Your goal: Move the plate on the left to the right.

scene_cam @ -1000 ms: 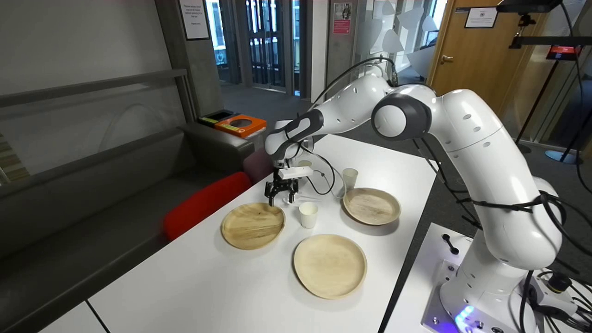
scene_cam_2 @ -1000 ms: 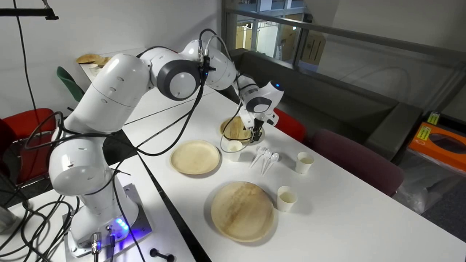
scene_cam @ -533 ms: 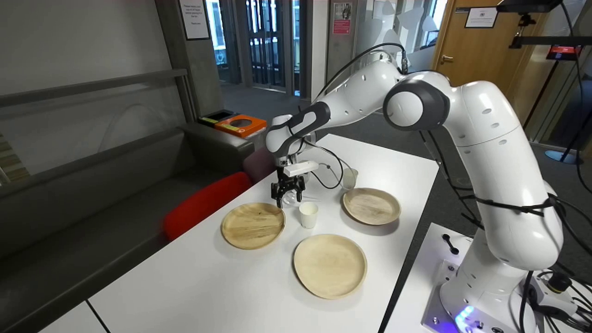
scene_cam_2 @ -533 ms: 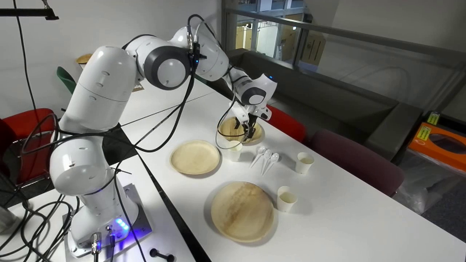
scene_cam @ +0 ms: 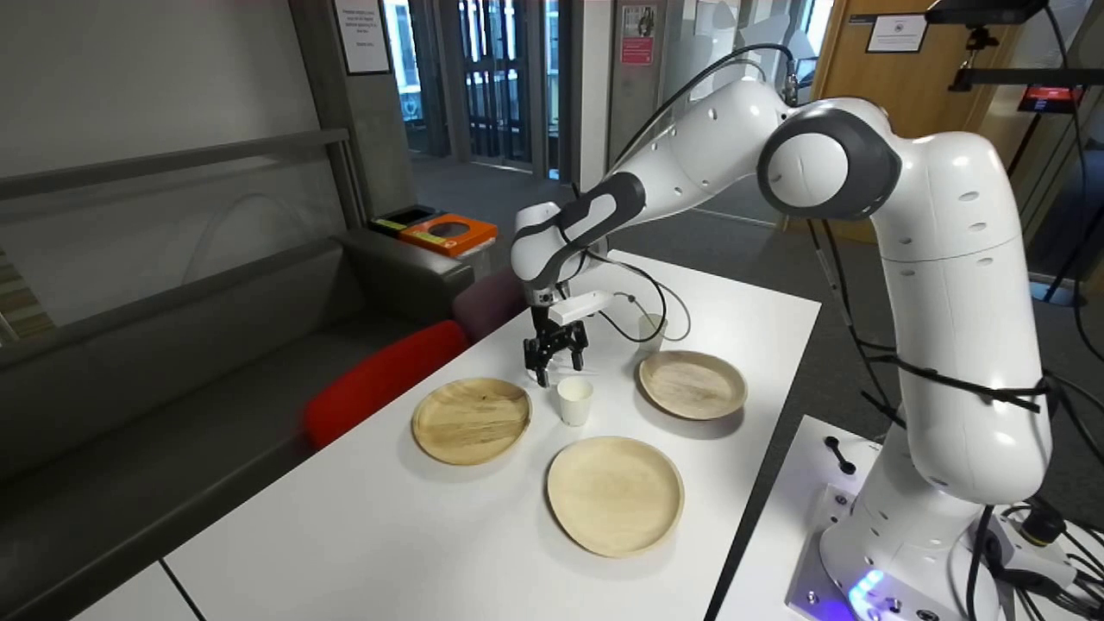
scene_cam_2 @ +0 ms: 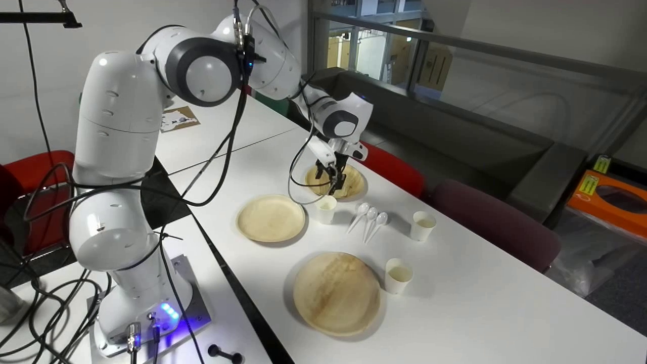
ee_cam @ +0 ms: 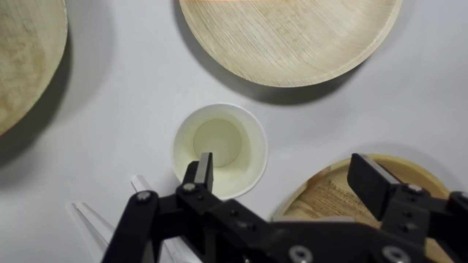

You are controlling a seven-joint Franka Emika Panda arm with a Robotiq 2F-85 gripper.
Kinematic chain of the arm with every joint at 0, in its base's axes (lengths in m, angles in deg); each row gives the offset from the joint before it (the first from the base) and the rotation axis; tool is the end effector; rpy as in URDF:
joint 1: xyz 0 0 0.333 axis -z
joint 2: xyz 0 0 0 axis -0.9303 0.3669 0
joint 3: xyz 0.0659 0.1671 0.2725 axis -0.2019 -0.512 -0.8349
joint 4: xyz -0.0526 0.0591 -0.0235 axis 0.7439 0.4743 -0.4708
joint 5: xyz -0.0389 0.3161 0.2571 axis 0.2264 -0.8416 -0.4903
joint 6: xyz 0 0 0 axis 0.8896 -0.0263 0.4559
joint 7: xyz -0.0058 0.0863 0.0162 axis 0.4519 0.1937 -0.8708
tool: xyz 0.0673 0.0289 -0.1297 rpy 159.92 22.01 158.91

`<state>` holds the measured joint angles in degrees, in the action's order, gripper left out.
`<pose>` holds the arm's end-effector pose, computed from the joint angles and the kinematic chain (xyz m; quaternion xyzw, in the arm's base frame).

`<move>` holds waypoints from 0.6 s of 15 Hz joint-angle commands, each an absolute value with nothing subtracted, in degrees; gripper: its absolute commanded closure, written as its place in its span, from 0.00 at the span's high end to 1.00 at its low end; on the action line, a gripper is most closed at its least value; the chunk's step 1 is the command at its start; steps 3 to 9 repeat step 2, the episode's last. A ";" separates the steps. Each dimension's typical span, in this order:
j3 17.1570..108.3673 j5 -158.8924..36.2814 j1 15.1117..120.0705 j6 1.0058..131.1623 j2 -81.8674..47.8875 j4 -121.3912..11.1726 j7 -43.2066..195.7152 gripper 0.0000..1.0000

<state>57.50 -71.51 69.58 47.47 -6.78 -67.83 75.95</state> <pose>0.6183 0.0140 0.2154 -0.9862 0.0711 0.1398 0.0525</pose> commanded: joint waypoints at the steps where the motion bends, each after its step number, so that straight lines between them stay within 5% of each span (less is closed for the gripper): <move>1: 57.88 -71.68 69.24 47.33 -6.71 -67.67 75.83 1.00; 9: 57.87 -71.68 69.22 47.33 -6.44 -67.65 75.84 1.00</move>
